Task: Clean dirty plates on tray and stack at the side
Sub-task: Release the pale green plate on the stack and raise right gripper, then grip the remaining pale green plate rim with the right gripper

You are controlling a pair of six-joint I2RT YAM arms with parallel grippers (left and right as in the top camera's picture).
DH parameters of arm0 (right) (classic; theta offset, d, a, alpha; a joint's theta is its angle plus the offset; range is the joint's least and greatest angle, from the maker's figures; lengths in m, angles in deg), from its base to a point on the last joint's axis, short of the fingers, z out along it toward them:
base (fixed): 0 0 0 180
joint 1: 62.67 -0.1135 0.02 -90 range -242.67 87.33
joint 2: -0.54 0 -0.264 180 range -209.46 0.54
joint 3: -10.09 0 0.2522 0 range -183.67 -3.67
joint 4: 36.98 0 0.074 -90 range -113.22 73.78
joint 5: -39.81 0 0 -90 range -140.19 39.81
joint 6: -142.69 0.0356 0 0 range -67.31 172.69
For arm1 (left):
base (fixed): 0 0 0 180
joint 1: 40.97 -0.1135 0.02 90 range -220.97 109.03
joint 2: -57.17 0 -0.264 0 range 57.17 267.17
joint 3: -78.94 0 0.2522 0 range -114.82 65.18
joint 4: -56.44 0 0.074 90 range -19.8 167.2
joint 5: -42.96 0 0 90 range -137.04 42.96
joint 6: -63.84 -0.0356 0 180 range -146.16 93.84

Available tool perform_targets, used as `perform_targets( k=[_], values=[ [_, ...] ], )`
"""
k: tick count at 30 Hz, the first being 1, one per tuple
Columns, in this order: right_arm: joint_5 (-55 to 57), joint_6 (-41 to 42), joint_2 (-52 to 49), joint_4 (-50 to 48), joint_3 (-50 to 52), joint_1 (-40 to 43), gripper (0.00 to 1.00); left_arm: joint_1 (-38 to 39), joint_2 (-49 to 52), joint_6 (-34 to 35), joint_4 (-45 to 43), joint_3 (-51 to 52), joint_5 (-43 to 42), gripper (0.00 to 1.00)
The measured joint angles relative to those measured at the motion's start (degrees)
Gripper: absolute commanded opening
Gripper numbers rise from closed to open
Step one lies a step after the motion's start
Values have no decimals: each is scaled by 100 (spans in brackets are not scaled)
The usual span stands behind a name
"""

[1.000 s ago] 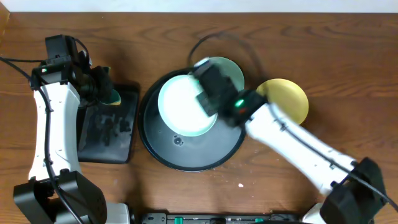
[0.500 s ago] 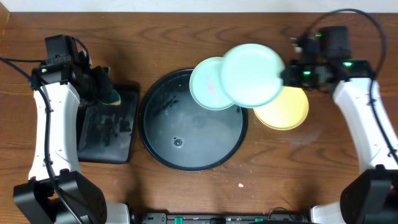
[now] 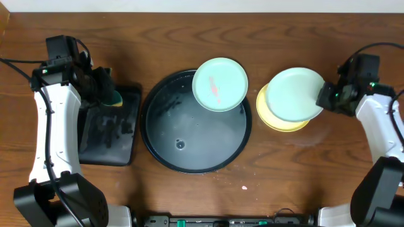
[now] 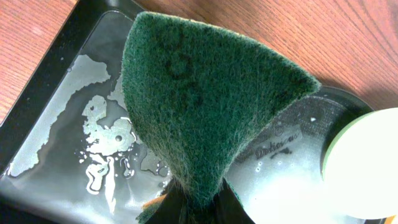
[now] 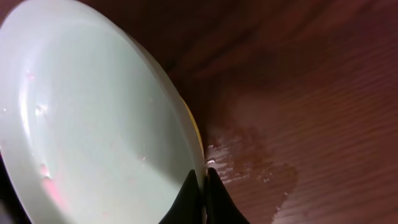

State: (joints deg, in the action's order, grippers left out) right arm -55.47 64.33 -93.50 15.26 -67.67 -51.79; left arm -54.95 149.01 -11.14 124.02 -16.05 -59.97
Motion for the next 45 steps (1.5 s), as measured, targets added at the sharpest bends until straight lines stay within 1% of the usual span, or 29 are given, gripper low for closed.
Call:
perform_targets(
  k=[1, 2, 5, 6, 11, 15, 17, 21, 23, 26, 29, 32, 34, 39, 41, 42, 45],
  values=[
    [4, 11, 0, -79, 120, -26, 2, 0, 0, 0, -2, 0, 0, 9],
    [13, 24, 0, -155, 234, -57, 5, 0, 0, 0, 0, 0, 0, 9],
    [20, 105, 0, -280, 448, -219, 23, 0, 0, 0, -2, 0, 0, 9],
    [20, 118, 0, -295, 461, -282, 28, 0, 0, 0, -2, 0, 0, 9],
    [20, 155, 0, -413, 457, -706, 40, 0, 0, 0, -2, 0, 0, 9],
    [-79, 160, 0, -389, 293, -918, 45, 0, 0, 0, -2, 0, 0, 9],
    [-227, 131, -26, -332, 42, -977, 47, 0, 0, 0, -2, 0, 0, 9],
    [-597, -55, -411, 22, -1047, -1156, 51, 0, 0, 0, 0, 0, 0, 9],
    [-793, -238, -822, 328, -1757, -1300, 57, 0, 0, 0, -2, 0, 0, 9],
    [-1008, -560, -1471, 835, -2686, -1526, 59, 0, 0, 0, -7, 0, 2, 9],
    [-1150, -935, -2284, 1196, -3641, -1827, 59, 0, 0, 0, -13, 2, 0, 9],
    [-1202, -1207, -2804, 1270, -4144, -2065, 56, 0, 0, 0, -15, 2, 0, 9],
    [-1228, -1401, -3064, 1241, -4315, -2221, 53, 0, 0, 0, -15, 2, 0, 9],
    [-1102, -1670, -3460, 1054, -4371, -2538, 43, 0, 0, 0, -13, 2, 0, 9],
    [-1019, -1742, -3591, 1012, -4382, -2627, 33, 0, 0, 0, -13, 0, 0, 9],
    [-1001, -1773, -3663, 992, -4385, -2660, 23, 0, 0, 0, -13, 0, 0, 9],
    [-933, -1786, -3832, 988, -4389, -2715, 5, 0, 0, 0, -13, 0, 0, 9]
  ],
)
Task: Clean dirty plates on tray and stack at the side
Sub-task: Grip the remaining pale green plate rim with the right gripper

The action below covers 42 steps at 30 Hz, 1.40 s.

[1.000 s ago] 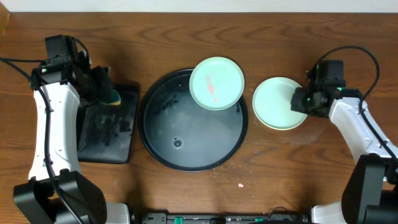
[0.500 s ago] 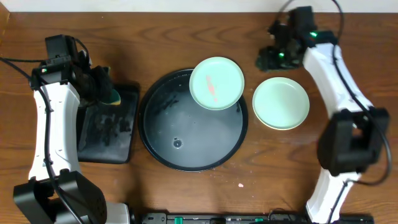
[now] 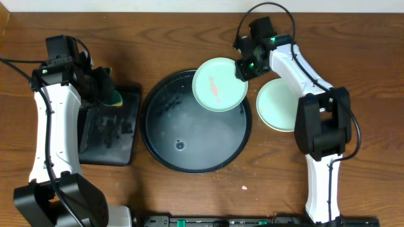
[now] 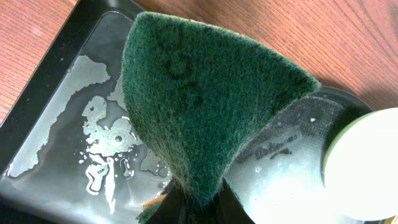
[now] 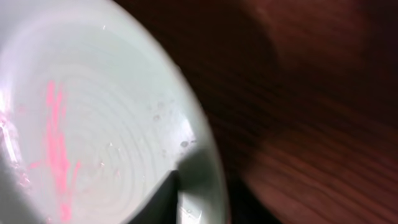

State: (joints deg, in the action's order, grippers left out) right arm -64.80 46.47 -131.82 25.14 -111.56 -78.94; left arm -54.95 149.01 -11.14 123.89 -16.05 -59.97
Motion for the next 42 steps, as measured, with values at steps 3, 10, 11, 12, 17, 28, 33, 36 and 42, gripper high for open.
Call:
perform_targets(
  k=[3, 10, 11, 12, 17, 28, 33, 36, 42],
  values=[
    [39, -7, -28, -59, -2, -7, 1, 0, 0, 0, 0, 2, 0, 9],
    [-15, 140, 46, 118, -103, -20, 1, 0, 0, 0, 0, 0, 0, 8],
    [-35, 166, 96, 173, -103, -22, 1, 0, 0, 0, 0, 0, 0, 8],
    [-55, 216, 175, 258, -103, -37, 1, 0, 0, 0, 2, 0, 0, 8],
    [-118, 459, 588, 673, -125, -313, 1, 0, 0, 0, 17, 2, 0, 8],
    [-297, 2044, 662, -59, 907, -1366, 1, 590, 162, 0, 11, 2, 2, 8],
    [-348, 2754, 619, -846, 1657, -1390, 1, 1067, 310, 0, -164, 7, 0, 8],
    [-437, 2981, 664, -1108, 1853, -1375, 1, 1346, 452, 24, -262, 9, 0, 7],
    [-494, 3215, 675, -1178, 1902, -1368, 1, 1893, 1001, 192, -352, 11, 0, 7]
  ],
)
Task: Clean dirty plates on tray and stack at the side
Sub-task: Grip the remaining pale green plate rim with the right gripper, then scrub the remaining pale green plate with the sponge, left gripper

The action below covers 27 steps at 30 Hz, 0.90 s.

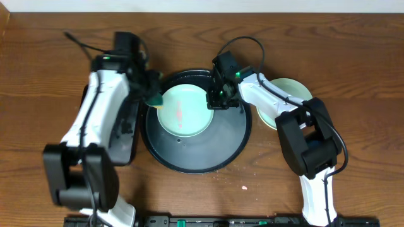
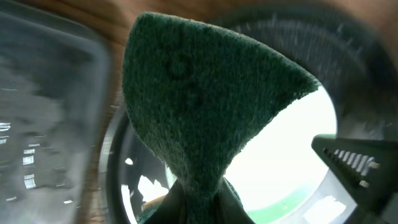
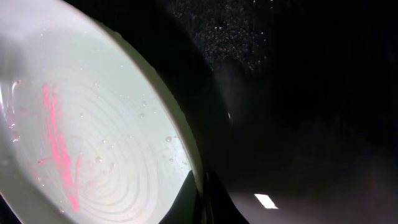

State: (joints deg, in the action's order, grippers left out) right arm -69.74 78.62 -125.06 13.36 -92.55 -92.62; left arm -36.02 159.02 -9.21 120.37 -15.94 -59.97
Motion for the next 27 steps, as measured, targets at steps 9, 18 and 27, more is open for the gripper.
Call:
perform_targets(
  k=[9, 18, 27],
  values=[
    [-11, 63, 0, -4, 2, 0, 1, 791, 1091, 90, -197, 2, 114, 7],
    [-13, 66, 0, -4, 4, -2, 1, 1051, 1453, -391, -28, -17, -66, 7],
    [-15, 66, 0, -4, 4, -2, 1, 1416, 1504, -1744, -79, -11, -1134, 7]
  ],
)
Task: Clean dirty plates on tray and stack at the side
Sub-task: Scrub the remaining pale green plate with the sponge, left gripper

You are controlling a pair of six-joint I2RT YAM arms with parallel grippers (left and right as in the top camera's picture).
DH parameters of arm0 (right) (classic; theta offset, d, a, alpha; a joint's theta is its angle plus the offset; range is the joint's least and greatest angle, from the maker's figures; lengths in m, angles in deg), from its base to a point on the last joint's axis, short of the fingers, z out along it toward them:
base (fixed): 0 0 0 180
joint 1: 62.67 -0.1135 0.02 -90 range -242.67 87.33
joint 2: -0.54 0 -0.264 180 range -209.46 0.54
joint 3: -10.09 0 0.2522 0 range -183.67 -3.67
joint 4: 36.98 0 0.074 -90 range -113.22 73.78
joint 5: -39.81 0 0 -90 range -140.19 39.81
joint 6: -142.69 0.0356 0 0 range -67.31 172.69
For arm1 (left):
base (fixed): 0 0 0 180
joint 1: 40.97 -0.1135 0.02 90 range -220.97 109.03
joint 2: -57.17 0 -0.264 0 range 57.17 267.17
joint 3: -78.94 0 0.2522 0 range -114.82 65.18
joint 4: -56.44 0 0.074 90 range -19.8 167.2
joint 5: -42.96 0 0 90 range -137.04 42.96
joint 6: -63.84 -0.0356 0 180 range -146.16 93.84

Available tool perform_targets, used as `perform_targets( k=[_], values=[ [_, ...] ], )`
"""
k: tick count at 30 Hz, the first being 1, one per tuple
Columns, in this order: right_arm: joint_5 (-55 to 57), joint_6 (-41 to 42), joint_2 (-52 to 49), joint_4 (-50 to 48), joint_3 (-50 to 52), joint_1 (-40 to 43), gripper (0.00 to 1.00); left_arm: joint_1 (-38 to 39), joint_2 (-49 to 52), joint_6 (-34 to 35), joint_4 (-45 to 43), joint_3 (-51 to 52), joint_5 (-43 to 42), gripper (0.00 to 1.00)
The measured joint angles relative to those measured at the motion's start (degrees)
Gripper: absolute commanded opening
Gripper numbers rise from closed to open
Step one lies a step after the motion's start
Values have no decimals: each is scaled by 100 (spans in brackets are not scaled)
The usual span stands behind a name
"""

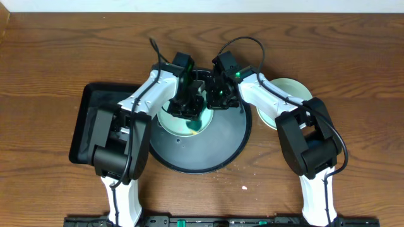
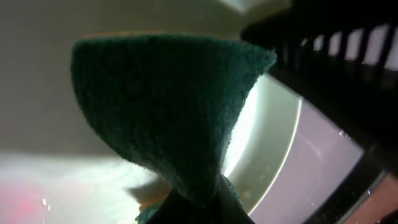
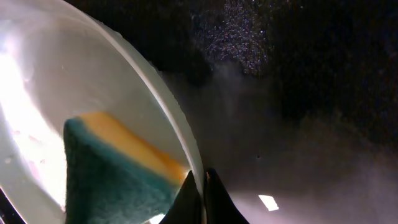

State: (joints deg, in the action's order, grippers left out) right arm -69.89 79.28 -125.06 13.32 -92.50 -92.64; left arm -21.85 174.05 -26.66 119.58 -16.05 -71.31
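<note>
A pale green plate (image 1: 173,116) lies in the round black tray (image 1: 224,148). My right gripper (image 3: 201,177) is shut on the plate's right rim (image 3: 168,118). My left gripper (image 1: 191,107) is shut on a green and yellow sponge (image 2: 168,112), which is pressed onto the plate's inside (image 2: 37,93). The sponge (image 3: 112,168) also shows in the right wrist view, lying on the plate. To the right of the tray is a stack of plates (image 1: 289,104), a pale green one on top.
A black rectangular tray (image 1: 95,135) holding water lies at the left of the round tray. Water wets the round tray's floor (image 3: 292,162). Both arms cross over the round tray's back half.
My left gripper has moved with the sponge from the plate's left rim onto the plate's middle, covering the pink smear. The right gripper still grips the plate's right rim.
At first my right gripper held a clean plate at the stack while my left held the sponge over the rectangular tray. Then the right gripper was at the dirty plate on the tray's back rim. Later that plate lay in the tray, and now the sponge presses on it.
</note>
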Motion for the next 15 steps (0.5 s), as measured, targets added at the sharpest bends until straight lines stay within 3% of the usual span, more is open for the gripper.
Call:
perform_targets(
  k=[4, 10, 15],
  values=[
    [0, 0, 0, -2, 0, 0, 1, -22, 2, 363, -339, 4, 439, 7],
    [-20, 39, 0, -20, 4, 0, 1, -44, -28, 1971, -435, -35, 1873, 7],
    [-24, 44, 0, -20, 4, 0, 1, -227, -31, 2675, -35, -57, 2824, 7]
  ],
)
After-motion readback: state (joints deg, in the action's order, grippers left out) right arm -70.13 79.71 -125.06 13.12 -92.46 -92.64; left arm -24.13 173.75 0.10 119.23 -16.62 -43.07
